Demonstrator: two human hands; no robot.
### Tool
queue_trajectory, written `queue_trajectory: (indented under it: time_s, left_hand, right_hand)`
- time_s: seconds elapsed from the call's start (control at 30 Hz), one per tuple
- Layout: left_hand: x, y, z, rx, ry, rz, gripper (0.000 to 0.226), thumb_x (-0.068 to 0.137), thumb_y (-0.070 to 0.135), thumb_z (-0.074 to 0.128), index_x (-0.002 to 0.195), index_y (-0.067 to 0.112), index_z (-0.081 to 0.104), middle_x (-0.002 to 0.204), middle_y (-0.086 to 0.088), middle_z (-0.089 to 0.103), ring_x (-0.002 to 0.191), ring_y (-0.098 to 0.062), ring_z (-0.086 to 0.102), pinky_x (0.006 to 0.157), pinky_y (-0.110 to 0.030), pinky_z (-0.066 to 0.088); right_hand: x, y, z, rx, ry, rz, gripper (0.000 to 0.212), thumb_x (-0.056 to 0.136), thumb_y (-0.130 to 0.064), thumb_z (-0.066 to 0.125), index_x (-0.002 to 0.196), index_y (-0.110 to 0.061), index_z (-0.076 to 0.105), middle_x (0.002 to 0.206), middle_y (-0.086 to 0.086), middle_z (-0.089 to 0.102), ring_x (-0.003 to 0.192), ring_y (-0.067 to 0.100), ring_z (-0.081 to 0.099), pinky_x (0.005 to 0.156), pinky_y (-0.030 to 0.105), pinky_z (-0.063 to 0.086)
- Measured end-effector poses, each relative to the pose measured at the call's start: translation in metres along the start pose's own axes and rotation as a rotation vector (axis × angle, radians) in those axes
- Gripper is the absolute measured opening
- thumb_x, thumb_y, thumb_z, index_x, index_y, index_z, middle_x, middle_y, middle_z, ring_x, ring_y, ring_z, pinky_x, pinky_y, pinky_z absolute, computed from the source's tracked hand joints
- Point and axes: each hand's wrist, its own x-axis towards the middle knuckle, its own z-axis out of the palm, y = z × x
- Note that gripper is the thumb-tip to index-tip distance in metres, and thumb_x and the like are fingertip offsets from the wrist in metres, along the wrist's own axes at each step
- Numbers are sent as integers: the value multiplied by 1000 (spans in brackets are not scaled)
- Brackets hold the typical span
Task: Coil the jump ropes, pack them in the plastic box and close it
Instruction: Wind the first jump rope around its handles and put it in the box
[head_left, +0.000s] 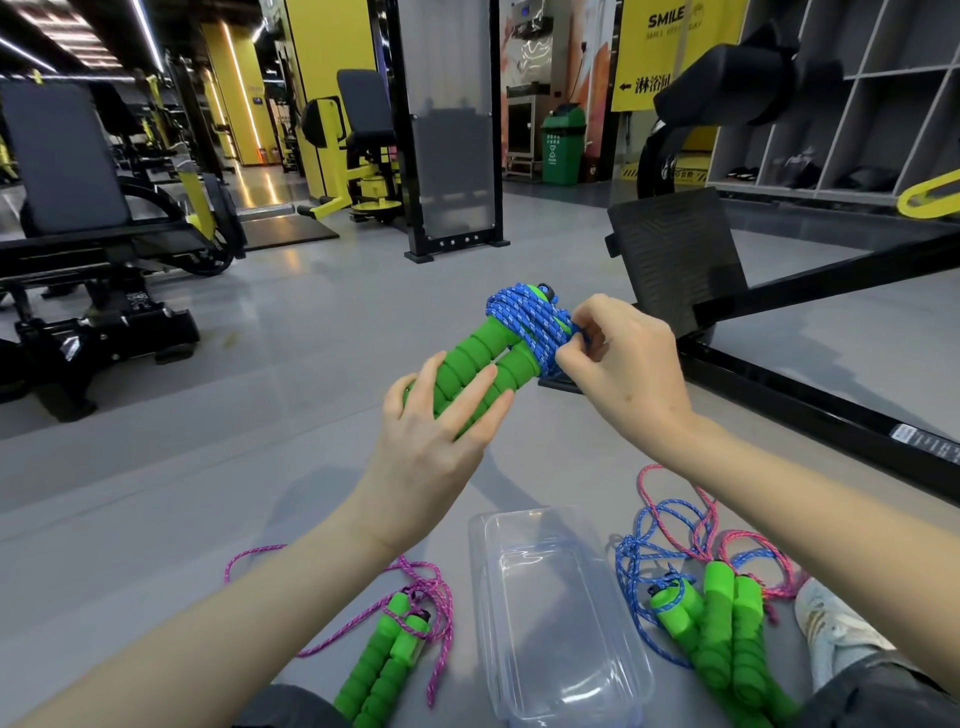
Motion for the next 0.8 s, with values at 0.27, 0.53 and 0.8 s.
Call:
queue_trajectory:
  time_s: [0.27, 0.53, 0.8]
  left_hand:
    - [-3, -4, 0, -30, 6, 4, 34, 93, 4, 38, 123, 15, 51, 128, -10, 61, 108, -49, 55, 82, -47, 41]
    - [6, -12, -8, 9, -3, -30, 42, 81, 1, 46, 120, 15, 51, 122, -11, 64, 106, -49, 56, 80, -45, 42]
    - [7, -10, -8, 29, -13, -44, 38, 82, 3, 46, 119, 15, 51, 119, -11, 66, 103, -49, 58, 78, -45, 45]
  right_hand:
    - [4, 0, -12, 655, -73, 406, 28, 77, 9, 55, 82, -17, 45, 68, -2, 55, 56, 10, 48, 56, 20, 41]
    - [13, 9, -15, 825, -191, 385, 25, 81, 11, 60, 75, -12, 67, 87, 4, 64, 78, 7, 62, 84, 25, 51]
    - [6, 9, -5, 620, -91, 214, 19, 78, 4, 70, 85, -15, 69, 91, -7, 54, 73, -7, 59, 76, 12, 50]
